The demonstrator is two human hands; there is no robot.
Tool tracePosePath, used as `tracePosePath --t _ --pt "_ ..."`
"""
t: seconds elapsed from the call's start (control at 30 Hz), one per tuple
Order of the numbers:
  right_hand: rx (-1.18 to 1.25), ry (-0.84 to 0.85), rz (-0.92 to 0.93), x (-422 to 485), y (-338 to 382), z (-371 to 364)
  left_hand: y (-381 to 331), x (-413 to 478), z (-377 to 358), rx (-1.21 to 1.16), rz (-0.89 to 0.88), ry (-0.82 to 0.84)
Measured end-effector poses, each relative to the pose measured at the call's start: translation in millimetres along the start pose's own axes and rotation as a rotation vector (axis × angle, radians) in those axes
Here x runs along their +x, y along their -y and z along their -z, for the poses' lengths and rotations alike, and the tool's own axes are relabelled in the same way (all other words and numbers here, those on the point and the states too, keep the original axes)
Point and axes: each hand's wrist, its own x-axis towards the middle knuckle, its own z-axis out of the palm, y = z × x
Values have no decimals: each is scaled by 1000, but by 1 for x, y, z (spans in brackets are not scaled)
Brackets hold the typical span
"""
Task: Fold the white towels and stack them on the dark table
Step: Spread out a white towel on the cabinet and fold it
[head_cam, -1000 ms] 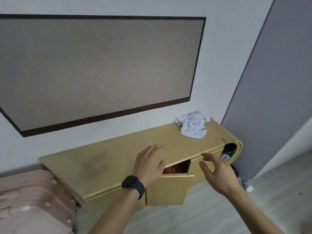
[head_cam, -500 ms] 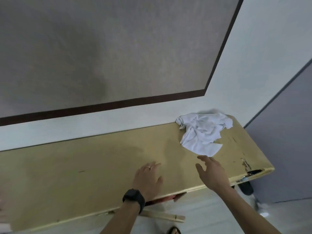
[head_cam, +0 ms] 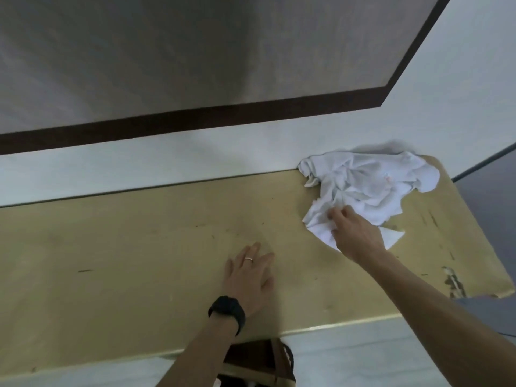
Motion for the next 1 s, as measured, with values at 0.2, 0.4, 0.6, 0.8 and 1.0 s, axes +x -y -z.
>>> tracePosePath --t 0.2,0.4,0.6,0.8,1.0 --pt "86 -273 178 -34 16 44 -38 1 55 -188 -126 -150" --pt "266 -412 352 -74 49 124 -78 -6 135 -251 -411 -421" --pt "350 -310 335 -94 74 156 -39 -62 201 -159 -350 -365" --pt "330 -65 299 -101 104 138 32 -113 223 -151 -229 -304" --pt "235 -219 246 -89 145 130 83 -119 233 -196 -87 -427"
